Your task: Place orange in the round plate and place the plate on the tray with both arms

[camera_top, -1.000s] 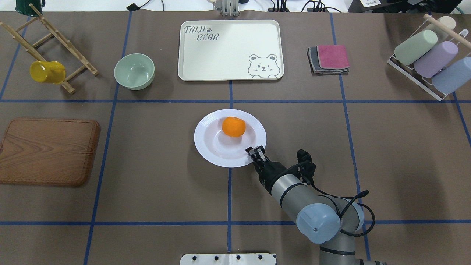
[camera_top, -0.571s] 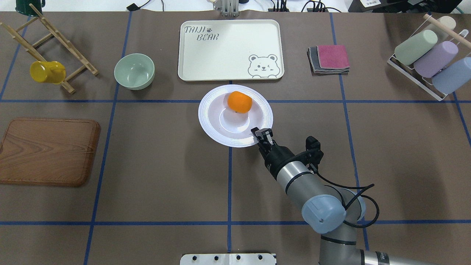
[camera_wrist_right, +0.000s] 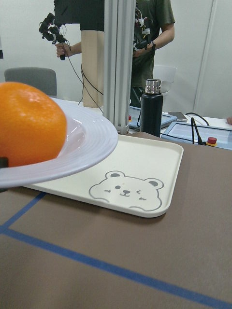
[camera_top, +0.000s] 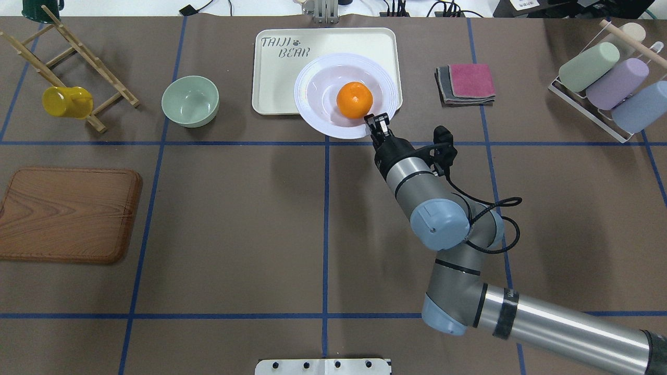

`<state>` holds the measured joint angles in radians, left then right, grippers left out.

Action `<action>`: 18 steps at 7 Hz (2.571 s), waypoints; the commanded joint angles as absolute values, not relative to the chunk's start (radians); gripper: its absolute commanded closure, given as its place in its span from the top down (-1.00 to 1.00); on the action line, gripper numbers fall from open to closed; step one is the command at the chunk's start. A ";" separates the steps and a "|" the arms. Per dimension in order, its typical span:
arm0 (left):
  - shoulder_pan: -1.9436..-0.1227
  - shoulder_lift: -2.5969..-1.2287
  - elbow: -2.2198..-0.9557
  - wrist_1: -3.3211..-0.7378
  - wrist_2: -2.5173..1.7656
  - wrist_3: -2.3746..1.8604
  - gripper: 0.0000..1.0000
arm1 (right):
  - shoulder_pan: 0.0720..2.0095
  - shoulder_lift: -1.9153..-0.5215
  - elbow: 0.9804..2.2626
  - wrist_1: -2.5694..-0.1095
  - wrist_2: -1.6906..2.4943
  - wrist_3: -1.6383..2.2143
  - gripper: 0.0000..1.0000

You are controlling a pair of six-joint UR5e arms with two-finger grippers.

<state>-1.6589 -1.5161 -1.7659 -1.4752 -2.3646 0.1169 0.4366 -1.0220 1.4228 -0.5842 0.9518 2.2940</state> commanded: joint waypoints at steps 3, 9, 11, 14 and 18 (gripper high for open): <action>-1.657 -1.511 -1.789 -1.477 -2.362 0.115 0.98 | 0.524 -0.760 1.075 -0.667 1.009 2.307 -1.00; -1.657 -1.520 -1.798 -1.477 -2.362 0.114 0.98 | 0.545 -0.641 0.906 -0.684 1.080 2.288 0.99; -1.657 -1.519 -1.798 -1.477 -2.365 0.114 0.98 | 0.546 -0.786 1.205 -0.853 1.217 2.071 1.00; -1.657 -1.509 -1.796 -1.476 -2.359 0.117 0.98 | 0.679 -0.868 1.480 -1.269 1.530 1.594 1.00; -1.655 -1.493 -1.779 -1.483 -2.372 0.124 0.98 | 1.073 -1.116 1.769 -1.594 1.990 0.731 1.00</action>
<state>-1.6563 -1.4980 -1.7826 -1.4796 -2.3680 0.1198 0.9427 -1.0477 1.7269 -1.5309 1.8625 0.9922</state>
